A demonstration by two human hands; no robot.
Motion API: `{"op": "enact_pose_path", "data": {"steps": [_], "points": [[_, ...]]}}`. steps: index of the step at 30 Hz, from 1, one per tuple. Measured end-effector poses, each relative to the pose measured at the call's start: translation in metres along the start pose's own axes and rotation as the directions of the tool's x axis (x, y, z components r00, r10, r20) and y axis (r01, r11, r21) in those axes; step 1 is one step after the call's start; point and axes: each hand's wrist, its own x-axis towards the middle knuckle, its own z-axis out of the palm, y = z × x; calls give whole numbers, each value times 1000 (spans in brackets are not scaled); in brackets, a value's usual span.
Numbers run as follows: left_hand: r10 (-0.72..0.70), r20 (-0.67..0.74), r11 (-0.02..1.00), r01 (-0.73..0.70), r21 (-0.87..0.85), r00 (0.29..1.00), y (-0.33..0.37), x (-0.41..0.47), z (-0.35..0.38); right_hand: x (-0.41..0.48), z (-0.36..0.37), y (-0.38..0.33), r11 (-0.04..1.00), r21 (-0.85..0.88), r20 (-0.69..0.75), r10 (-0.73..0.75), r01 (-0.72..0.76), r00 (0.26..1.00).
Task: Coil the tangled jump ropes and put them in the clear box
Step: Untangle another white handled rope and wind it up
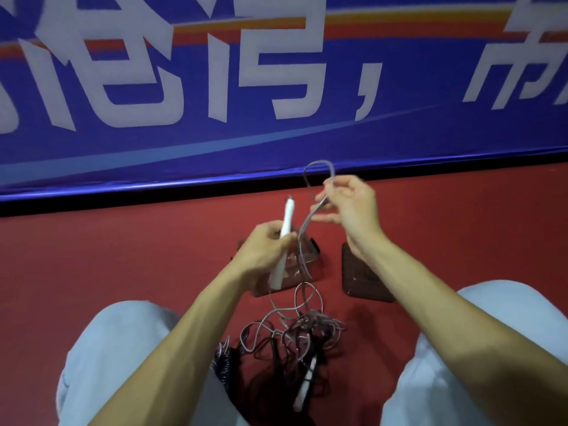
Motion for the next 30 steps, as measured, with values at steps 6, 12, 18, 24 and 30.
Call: {"op": "enact_pose_path", "data": {"steps": [6, 12, 18, 24, 30], "points": [[-63, 157, 983, 34, 181, 986, -17, 0, 9, 0, 1, -4, 995, 99, -19, -3, 5, 1000], [-135, 359, 974, 58, 218, 923, -20, -5, 19, 8, -9, -4, 915, 400, -103, 107, -58, 989], [8, 171, 994, -26, 101, 985, -17, -5, 20, 12, -15, 6, 902, 418, -94, 164, -110, 982], [57, -93, 928, -87, -361, 994, 6, -3, 14, 3, -15, 27, 920, -314, 121, 284, -235, 951], [1, -211, 686, -154, -711, 977, 30, -5, -5, -13, -16, 47, 764, -645, 548, 475, -14, 688]]}}
